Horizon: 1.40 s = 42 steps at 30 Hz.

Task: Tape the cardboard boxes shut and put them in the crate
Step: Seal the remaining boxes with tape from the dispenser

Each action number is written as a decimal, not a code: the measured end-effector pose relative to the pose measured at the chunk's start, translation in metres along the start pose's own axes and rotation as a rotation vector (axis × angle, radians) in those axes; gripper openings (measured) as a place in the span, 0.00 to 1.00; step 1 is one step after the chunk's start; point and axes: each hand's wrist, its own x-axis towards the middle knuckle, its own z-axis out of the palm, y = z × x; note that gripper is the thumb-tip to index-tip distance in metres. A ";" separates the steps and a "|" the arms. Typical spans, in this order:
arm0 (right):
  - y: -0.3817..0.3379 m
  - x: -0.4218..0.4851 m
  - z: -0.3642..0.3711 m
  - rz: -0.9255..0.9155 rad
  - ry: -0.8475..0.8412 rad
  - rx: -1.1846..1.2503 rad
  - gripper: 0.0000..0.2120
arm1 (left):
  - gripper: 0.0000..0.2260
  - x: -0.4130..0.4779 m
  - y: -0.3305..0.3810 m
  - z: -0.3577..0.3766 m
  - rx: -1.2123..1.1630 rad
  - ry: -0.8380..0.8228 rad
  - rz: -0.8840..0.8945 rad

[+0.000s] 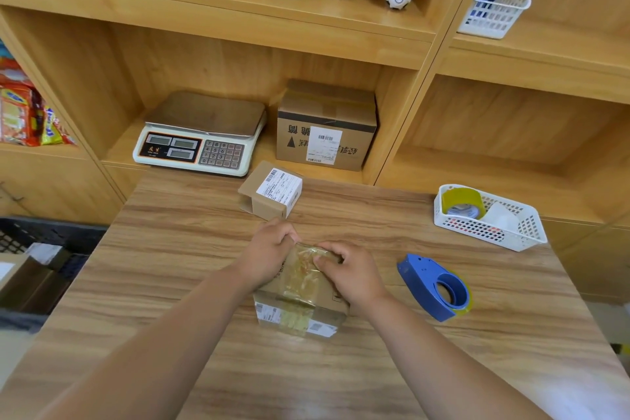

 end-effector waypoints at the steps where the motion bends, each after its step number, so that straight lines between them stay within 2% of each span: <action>1: -0.002 0.001 0.000 0.018 -0.003 -0.008 0.09 | 0.12 0.000 0.000 0.000 -0.008 0.001 0.000; 4: -0.008 0.006 -0.002 0.103 -0.001 -0.050 0.11 | 0.13 0.000 -0.004 0.002 -0.033 0.019 0.001; 7: -0.014 0.009 0.003 0.104 0.012 -0.148 0.15 | 0.10 -0.001 -0.006 0.002 -0.046 0.041 -0.003; 13: -0.014 0.010 0.009 0.058 0.074 -0.171 0.09 | 0.02 -0.003 0.002 0.002 -0.020 0.025 -0.020; 22: -0.012 0.013 0.008 0.066 0.037 -0.118 0.10 | 0.05 -0.002 0.005 0.003 -0.038 0.038 -0.055; 29: -0.005 0.013 0.005 0.005 -0.001 -0.092 0.10 | 0.05 -0.004 0.010 0.001 -0.038 0.025 -0.043; 32: -0.002 0.008 0.004 -0.095 -0.005 -0.281 0.08 | 0.05 -0.004 0.008 0.002 -0.044 0.031 -0.040; 34: -0.001 0.001 0.003 -0.142 -0.008 -0.446 0.14 | 0.05 -0.004 0.005 0.002 -0.053 0.036 -0.046; 39: -0.006 -0.016 0.001 -0.145 -0.097 -0.540 0.38 | 0.08 -0.004 0.005 0.002 -0.081 0.038 -0.031; 42: -0.008 -0.018 0.001 -0.132 -0.126 -0.560 0.45 | 0.08 -0.003 0.002 0.002 -0.067 0.035 -0.025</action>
